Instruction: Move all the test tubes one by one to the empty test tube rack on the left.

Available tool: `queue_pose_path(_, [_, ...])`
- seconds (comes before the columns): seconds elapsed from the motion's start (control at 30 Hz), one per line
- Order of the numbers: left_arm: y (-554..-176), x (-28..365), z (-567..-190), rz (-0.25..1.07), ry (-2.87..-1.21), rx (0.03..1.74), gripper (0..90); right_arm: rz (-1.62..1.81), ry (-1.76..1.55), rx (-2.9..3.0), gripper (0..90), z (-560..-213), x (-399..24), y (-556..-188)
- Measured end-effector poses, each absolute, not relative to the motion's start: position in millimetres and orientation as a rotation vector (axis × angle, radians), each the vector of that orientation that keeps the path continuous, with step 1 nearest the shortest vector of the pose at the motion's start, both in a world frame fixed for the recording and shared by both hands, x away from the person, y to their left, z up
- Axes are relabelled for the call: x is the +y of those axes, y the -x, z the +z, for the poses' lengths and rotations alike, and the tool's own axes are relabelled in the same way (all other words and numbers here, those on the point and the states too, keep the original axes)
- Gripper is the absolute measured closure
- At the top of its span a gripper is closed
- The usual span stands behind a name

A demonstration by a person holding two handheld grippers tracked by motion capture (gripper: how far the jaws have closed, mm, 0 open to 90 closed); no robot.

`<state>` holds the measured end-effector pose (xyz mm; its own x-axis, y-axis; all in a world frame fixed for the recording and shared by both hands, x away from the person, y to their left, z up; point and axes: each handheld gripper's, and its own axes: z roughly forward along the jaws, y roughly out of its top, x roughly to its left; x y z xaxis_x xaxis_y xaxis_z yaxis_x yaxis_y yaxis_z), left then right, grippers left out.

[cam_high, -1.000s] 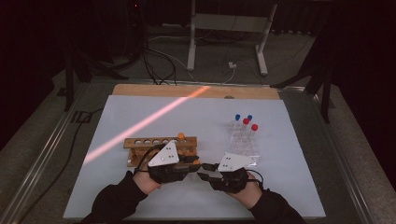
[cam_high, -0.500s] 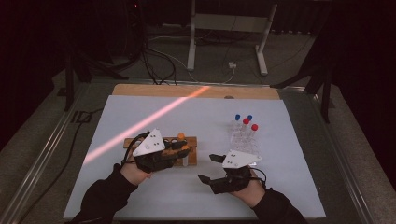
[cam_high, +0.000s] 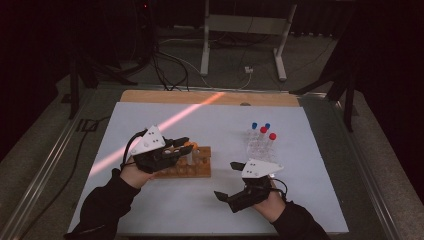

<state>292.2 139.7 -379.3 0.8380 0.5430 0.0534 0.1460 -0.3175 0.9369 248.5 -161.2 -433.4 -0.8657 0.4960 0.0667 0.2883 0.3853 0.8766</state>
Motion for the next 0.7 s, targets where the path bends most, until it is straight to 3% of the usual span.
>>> queue_pose_path(0.7, [-328,144,-400,0.479,-1.891,0.614,71.7,1.48,-0.686,2.412,0.0,-434,-165,-248])
